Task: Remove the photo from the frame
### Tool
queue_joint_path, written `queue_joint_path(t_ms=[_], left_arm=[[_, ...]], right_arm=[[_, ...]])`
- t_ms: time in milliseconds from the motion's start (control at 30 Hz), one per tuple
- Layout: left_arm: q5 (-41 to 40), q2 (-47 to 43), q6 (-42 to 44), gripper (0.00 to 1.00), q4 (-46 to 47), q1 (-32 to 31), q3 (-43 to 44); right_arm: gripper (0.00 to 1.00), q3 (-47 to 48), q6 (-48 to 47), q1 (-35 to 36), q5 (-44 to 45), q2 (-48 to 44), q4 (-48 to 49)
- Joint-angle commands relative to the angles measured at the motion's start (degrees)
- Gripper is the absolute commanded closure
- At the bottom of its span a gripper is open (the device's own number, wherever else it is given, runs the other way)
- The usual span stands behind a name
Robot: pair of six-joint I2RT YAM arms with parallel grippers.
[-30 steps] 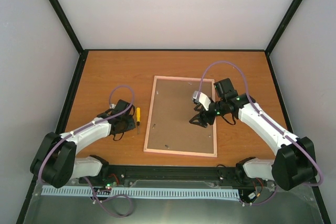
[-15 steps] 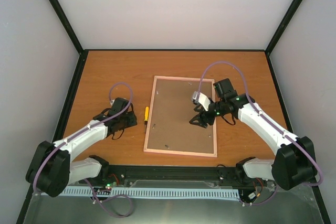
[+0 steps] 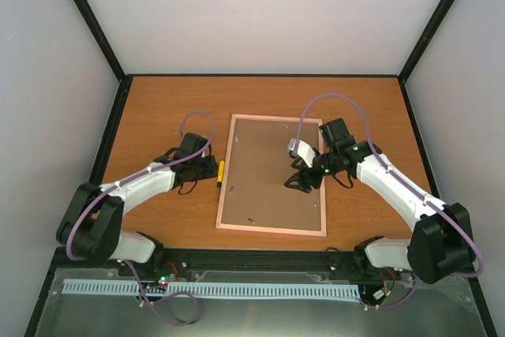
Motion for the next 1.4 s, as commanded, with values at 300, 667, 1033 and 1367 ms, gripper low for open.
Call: queue_joint_path(t_ms=[300, 667, 1033, 1367], left_arm=[[1.2, 12.9, 4.4, 0.67, 1.0, -2.8, 6.5], [-6.7, 12.9, 0.7, 0.79, -7.0, -2.8, 5.8], [-15.6, 4.1, -3.5, 0.9, -14.4, 2.9, 2.6], [-18.6, 4.2, -3.5, 0.84, -15.6, 5.5, 1.5]], right_arm=[[0.26, -0.4, -0.8, 0.6, 0.9, 0.9, -0.3], [0.26, -0.3, -1.0, 0.7, 1.1, 1.5, -0.7], [0.26, -0.2, -0.9, 0.9, 1.1, 1.8, -0.8], [0.27, -0.2, -0.7, 1.1, 0.6, 1.9, -0.9]])
